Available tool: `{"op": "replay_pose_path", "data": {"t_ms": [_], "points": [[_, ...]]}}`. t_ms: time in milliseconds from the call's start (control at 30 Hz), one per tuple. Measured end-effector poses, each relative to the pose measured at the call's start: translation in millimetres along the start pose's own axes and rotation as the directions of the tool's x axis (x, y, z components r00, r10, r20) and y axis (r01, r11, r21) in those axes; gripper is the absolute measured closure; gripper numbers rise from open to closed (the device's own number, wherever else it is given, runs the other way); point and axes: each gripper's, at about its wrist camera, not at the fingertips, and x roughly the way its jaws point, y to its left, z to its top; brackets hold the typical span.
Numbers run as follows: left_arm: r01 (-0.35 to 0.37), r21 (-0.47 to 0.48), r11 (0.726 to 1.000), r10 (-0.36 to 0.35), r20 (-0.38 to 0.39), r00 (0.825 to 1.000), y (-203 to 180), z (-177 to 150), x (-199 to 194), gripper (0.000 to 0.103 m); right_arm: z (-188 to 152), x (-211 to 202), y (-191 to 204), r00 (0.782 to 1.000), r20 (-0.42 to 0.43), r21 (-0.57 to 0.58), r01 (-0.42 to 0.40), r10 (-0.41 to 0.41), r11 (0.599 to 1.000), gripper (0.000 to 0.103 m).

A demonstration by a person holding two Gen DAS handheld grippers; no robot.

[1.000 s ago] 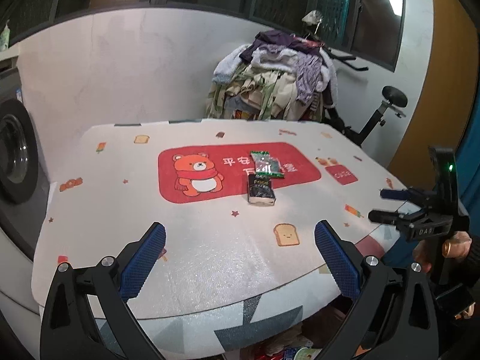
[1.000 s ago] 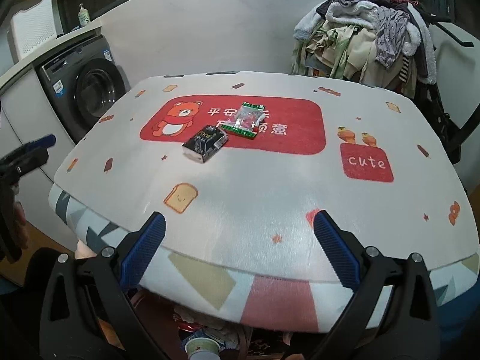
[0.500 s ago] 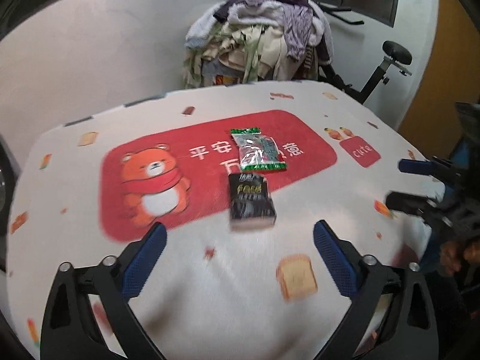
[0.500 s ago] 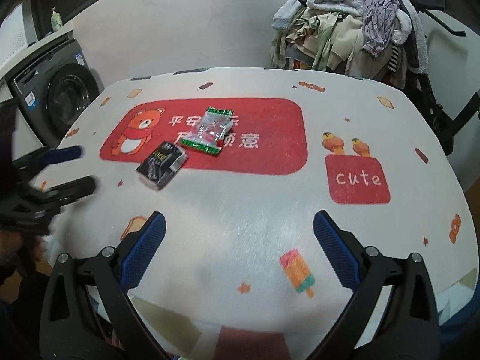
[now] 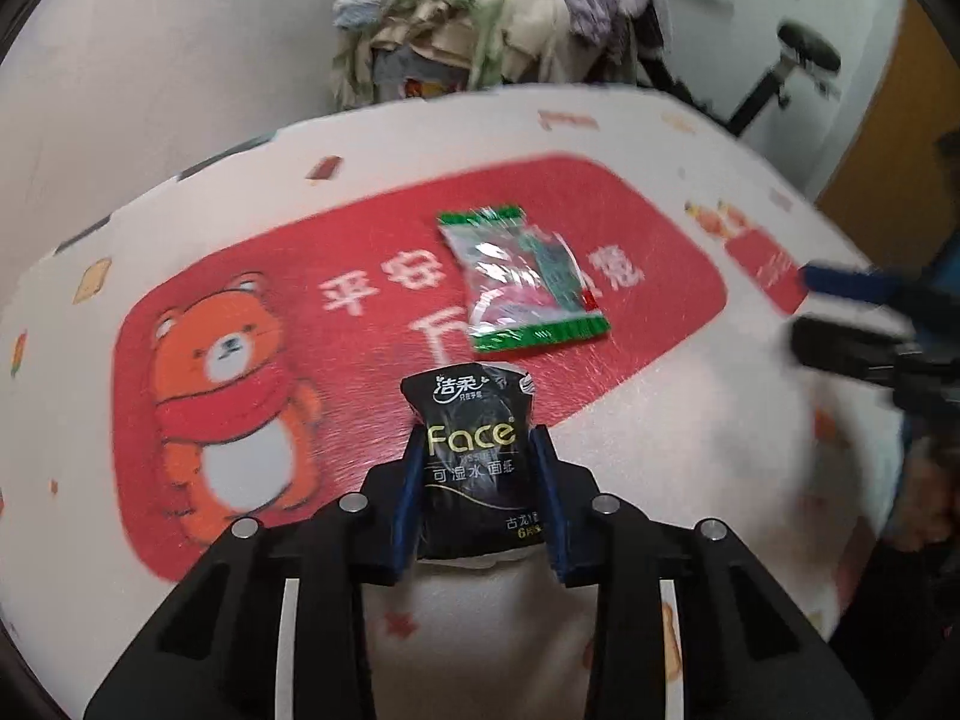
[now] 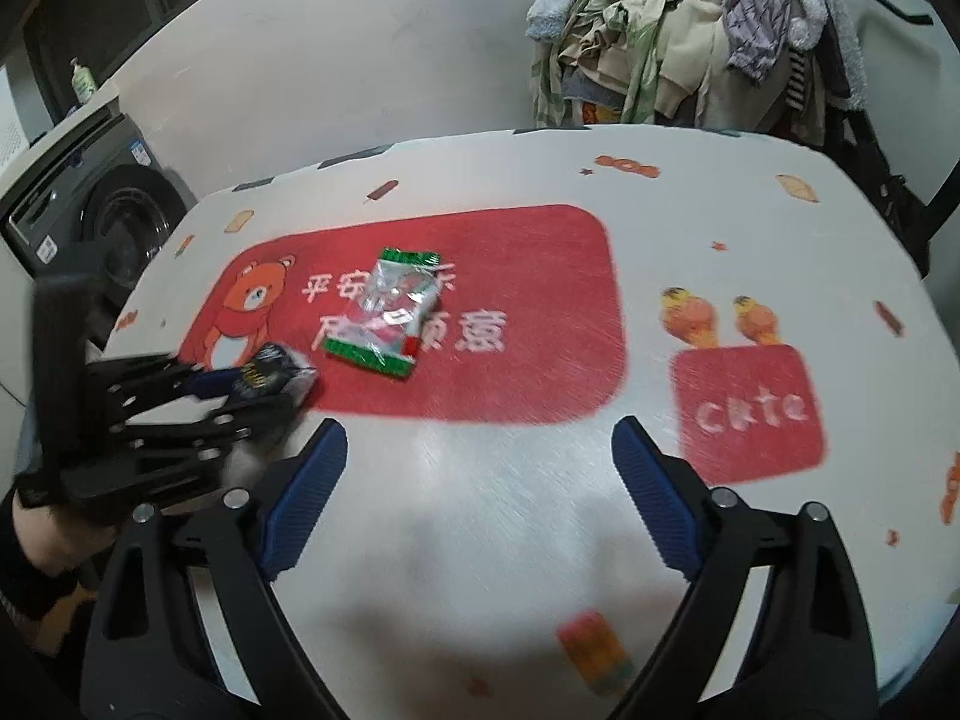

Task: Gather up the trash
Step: 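Grasp the black Face tissue packet with the left gripper while the right gripper grasps the clear candy wrapper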

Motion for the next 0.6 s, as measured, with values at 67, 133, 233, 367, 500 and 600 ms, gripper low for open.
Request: {"op": "replay_pose_path", "data": {"t_ms": [67,133,233,367,500,600], "points": [[0.008,-0.022,1.000,-0.007,0.037,0.999,11.3,-4.8,-20.2,0.070,6.1,17.5,10.9,1.000,-0.026,-0.006,0.007,-0.008,1.000,0.014],[-0.006,-0.028,1.000,0.008,0.069,0.998,19.1,-10.8,-39.1,0.070,12.6,32.8,23.8,0.999,-0.035,-0.026,0.020,-0.021,0.999,0.014],[-0.034,-0.051,0.998,0.040,0.103,0.994,33.8,-21.1,-63.2,0.070,27.6,57.0,42.5,0.999,-0.036,-0.018,0.039,-0.040,0.999,0.014],[-0.049,-0.103,0.993,0.061,0.119,0.991,53.4,-33.5,-85.3,0.070,48.7,91.9,55.9,0.996,-0.063,0.076,0.061,-0.056,0.995,0.012],[-0.061,-0.143,0.988,0.080,0.129,0.988,68.2,-47.5,-102.6,0.070,58.2,118.8,69.7,0.981,-0.113,0.071,0.169,-0.160,0.983,0.022],[-0.056,-0.165,0.985,0.080,0.143,0.987,71.5,-55.8,-111.3,0.070,57.2,120.8,75.5,0.961,-0.123,0.037,0.254,-0.248,0.966,0.042]]}}
